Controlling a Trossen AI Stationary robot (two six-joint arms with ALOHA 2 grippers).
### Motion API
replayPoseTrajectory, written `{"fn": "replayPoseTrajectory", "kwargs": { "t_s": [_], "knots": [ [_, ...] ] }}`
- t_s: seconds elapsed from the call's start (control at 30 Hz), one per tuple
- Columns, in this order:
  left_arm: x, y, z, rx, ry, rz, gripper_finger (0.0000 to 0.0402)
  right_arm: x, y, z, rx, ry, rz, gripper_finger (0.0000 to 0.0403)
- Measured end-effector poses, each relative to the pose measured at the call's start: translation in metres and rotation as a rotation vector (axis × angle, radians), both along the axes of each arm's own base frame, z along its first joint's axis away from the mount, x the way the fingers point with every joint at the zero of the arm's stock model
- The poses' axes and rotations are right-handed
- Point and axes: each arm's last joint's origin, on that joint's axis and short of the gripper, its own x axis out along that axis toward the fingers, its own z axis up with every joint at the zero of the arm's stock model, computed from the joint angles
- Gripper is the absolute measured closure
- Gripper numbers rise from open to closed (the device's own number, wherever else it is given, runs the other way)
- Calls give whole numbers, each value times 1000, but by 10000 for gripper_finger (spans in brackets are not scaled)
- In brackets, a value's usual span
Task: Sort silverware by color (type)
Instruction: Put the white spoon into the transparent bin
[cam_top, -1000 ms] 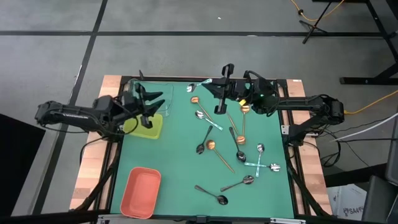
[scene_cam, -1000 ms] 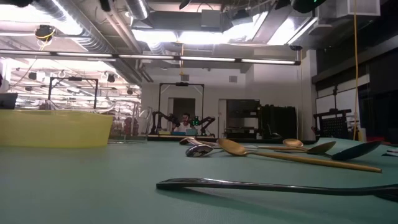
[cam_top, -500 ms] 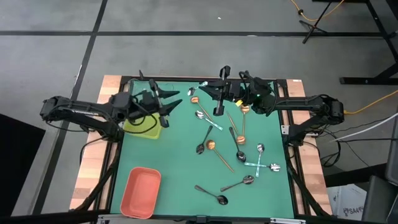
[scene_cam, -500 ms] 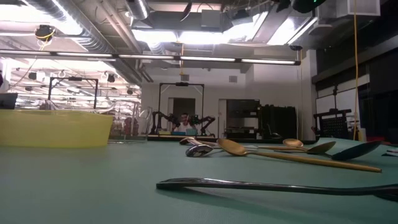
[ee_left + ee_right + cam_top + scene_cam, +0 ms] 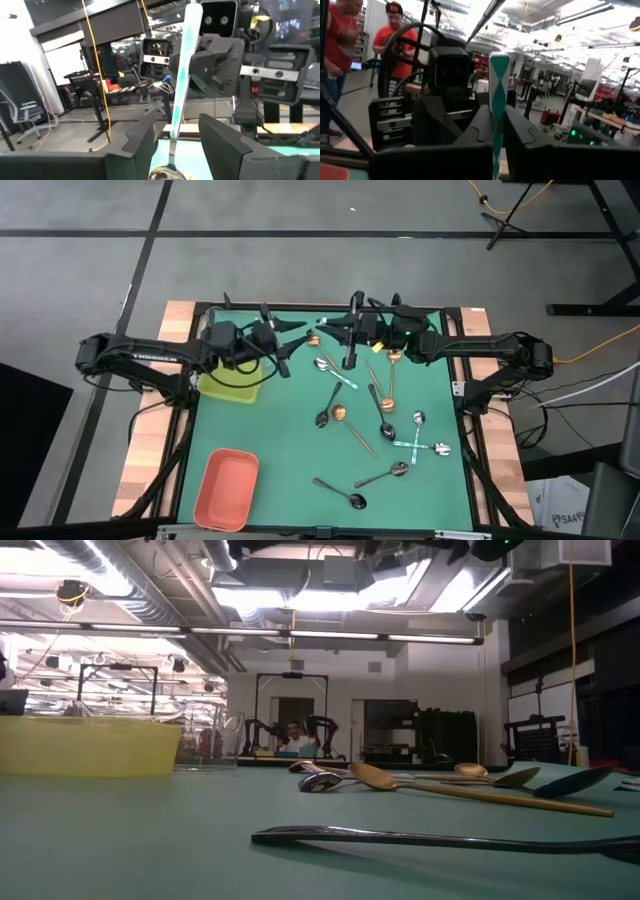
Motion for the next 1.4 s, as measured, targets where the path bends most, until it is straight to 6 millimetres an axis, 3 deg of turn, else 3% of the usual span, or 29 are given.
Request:
{"fn": "replayPoseTrajectory", "kwargs": {
  "t_s": [0.33,0.77,1.4],
  "knots": [
    [13,3,-14,-2,60,-60,253,1,2,-7,-5,79,95,398],
    [15,0,-16,4,67,-159,256,2,5,-9,-16,102,173,398],
    [15,0,-17,5,73,-158,389,2,5,-9,-15,102,173,398]
  ]
}}
